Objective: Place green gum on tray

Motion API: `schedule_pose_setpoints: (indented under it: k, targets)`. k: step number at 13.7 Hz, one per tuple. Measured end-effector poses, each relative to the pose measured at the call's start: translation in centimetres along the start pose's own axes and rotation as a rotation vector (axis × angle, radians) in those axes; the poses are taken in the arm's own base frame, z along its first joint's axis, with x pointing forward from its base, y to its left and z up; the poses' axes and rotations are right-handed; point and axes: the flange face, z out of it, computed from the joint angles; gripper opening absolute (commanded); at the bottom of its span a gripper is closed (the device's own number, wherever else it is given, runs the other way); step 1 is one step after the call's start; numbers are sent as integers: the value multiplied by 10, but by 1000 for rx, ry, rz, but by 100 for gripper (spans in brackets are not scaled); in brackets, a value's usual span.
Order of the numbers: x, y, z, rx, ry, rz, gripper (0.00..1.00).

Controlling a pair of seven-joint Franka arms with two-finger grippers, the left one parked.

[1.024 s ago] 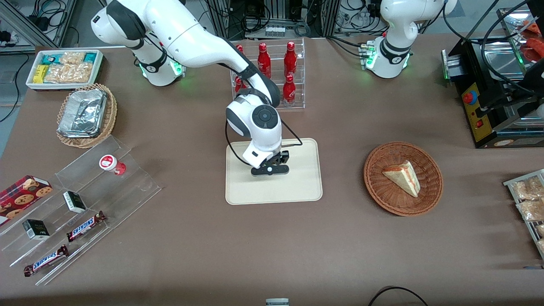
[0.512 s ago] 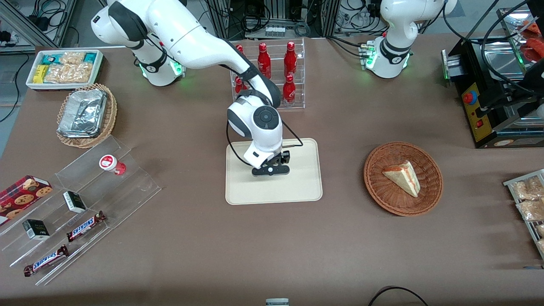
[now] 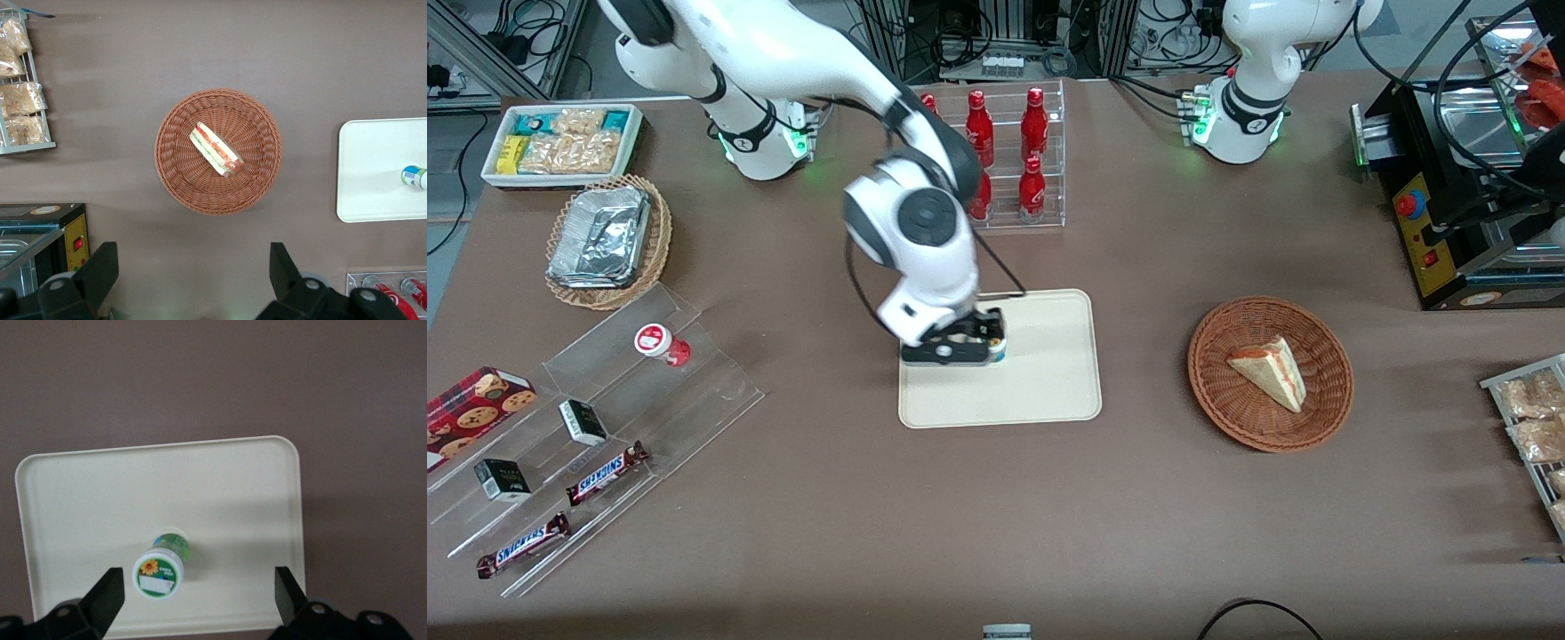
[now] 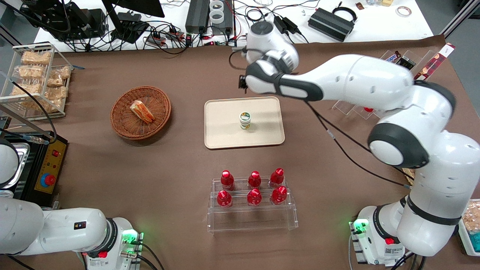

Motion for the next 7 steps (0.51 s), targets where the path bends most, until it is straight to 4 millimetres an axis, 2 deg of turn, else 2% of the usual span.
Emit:
schedule_pose_setpoints:
  k: [3,5,7]
  targets:
    - [19,70,-72,16,-55,95,100]
    - [33,124,-107,21,-90,96,100]
    - [43,177,-133,15,-115,104,100]
